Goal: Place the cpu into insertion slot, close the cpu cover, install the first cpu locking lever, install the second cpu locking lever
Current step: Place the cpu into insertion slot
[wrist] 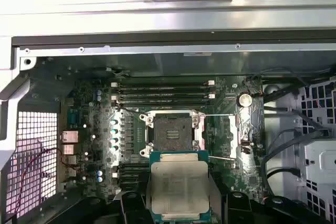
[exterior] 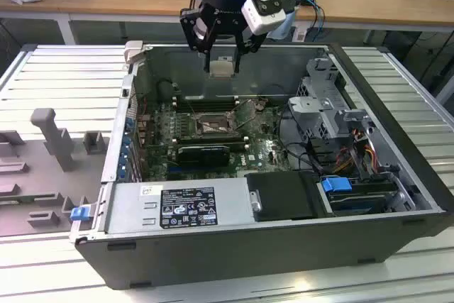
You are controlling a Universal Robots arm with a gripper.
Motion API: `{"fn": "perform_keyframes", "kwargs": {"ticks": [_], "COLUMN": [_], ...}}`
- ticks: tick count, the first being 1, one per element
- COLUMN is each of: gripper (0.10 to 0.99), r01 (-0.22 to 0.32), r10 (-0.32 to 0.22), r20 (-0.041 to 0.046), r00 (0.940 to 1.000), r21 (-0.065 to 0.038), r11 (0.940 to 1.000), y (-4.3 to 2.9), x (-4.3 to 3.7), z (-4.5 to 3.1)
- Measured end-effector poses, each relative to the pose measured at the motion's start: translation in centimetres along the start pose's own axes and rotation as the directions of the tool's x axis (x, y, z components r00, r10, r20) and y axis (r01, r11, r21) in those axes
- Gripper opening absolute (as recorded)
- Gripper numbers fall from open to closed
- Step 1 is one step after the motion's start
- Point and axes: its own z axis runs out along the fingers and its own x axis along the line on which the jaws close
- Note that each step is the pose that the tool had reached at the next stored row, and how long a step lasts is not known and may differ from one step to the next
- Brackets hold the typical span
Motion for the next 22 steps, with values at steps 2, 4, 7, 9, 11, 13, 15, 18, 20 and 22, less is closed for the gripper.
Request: {"fn": "perform_keyframes", "kwargs": {"ticks": [2, 4, 7, 9, 11, 13, 15, 18, 20, 22], "gripper": [0.529, 0.529, 0.529, 0.529, 0.529, 0.529, 0.529, 0.529, 0.529, 0.529], "r01": [-0.07, -0.097, -0.113, -0.127, -0.136, -0.149, -0.168, -0.17, -0.171, -0.184], "r10": [0.07, 0.097, 0.113, 0.127, 0.136, 0.149, 0.168, 0.17, 0.171, 0.184], "r20": [0.0062, 0.0086, 0.01, 0.0112, 0.0121, 0.0132, 0.0148, 0.0155, 0.0157, 0.0169], "r00": [0.9975, 0.9953, 0.9935, 0.9919, 0.9906, 0.9887, 0.9857, 0.9852, 0.9851, 0.9827], "r21": [-0.002, -0.002, -0.003, -0.003, -0.003, -0.004, -0.004, -0.002, -0.001, -0.002], "r11": [0.9975, 0.9953, 0.9935, 0.9919, 0.9907, 0.9888, 0.9858, 0.9854, 0.9852, 0.9829], "y": [0.0, 0.0, 0.0, 0.0, 0.0, 0.0, -0.01, -0.03, -0.03, -0.03], "x": [0.0, 0.0, 0.0, 0.0, 0.0, 0.0, 0.0, 0.0, 0.01, 0.01], "z": [0.01, 0.01, 0.02, 0.02, 0.02, 0.02, 0.03, 0.29, 0.35, 0.35]}}
